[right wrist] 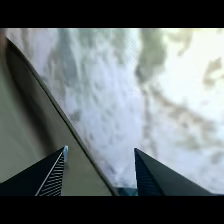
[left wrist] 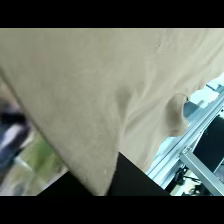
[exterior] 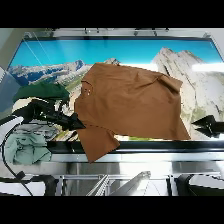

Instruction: Fold the shirts.

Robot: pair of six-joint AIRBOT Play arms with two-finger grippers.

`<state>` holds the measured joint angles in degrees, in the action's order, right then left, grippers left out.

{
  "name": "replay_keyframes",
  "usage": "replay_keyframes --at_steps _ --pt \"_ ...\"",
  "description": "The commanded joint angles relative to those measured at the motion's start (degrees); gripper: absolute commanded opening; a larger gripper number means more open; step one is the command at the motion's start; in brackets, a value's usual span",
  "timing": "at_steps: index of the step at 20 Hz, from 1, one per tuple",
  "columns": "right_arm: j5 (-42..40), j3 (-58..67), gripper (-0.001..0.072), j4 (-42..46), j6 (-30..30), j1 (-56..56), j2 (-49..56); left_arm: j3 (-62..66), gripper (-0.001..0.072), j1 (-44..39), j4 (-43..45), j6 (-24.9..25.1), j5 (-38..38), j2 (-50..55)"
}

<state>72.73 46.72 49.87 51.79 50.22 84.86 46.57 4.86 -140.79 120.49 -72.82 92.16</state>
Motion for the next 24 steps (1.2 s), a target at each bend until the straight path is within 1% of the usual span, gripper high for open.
replay_keyframes --at_steps 1,5,6,7,8,11,12,13,14,15,17,18,20,22,24 --pt "2.5 -0.2 0.0480 3.3 -1.2 -1.1 4.1 0.1 0.0028 0.4 -0.2 0.2 -0.6 0.0" --pt "4.8 -1.7 0.0477 3.3 -1.4 -6.4 7.3 0.1 0.0029 0.3 -0.2 0.2 -0.7 0.0" --pt "5.7 -2.0 0.0465 3.3 -1.4 -7.7 7.7 0.1 0.0028 0.3 -0.2 0.2 -0.7 0.0" --pt "6.4 -2.2 0.0401 3.3 -1.4 -9.0 7.9 0.1 0.0029 0.3 -0.2 0.2 -0.7 0.0" --pt "7.1 -2.2 0.0362 3.3 -1.4 -10.0 7.9 0.1 0.0029 0.3 -0.2 0.2 -0.7 0.0" --pt "8.3 -2.2 0.0357 2.8 -0.8 -10.9 7.9 0.1 0.0029 0.3 -0.2 0.2 -0.7 0.0" --pt "9.3 -2.1 0.0196 2.5 -0.8 -10.9 7.9 0.1 0.0028 0.3 -0.2 0.4 -0.7 0.0" --pt "10.5 -2.1 0.0109 1.8 -0.8 -10.9 7.8 0.1 0.0029 0.3 -0.3 1.1 -0.7 0.0" --pt "11.8 -2.1 0.0070 -0.3 -1.0 -10.9 7.4 0.2 0.0029 0.4 -0.5 1.2 -1.0 0.0" --pt "13.3 -1.9 0.0015 -3.5 -1.9 -10.9 6.6 0.9 0.0029 0.6 -1.4 1.5 -2.3 0.0" --pt "17.6 -0.3 0.0015 -11.9 -3.3 -10.9 3.7 4.1 0.0028 1.9 -8.0 4.3 -8.8 -0.6" --pt "20.2 0.7 0.0014 -17.4 -4.1 -10.9 1.0 6.6 0.0028 2.8 -12.2 5.2 -12.9 -2.0" --pt "23.9 2.8 0.0014 -29.5 -6.9 -10.9 -6.6 12.2 0.0028 5.1 -18.9 6.3 -19.6 -7.6" --pt "24.4 5.9 0.0014 -43.8 -8.1 -10.5 -17.7 19.3 0.0028 8.0 -22.5 6.8 -24.4 -15.2" --pt "23.5 10.3 0.0014 -59.1 -8.8 -9.2 -29.0 27.7 0.0028 11.8 -26.0 6.7 -27.5 -23.3"
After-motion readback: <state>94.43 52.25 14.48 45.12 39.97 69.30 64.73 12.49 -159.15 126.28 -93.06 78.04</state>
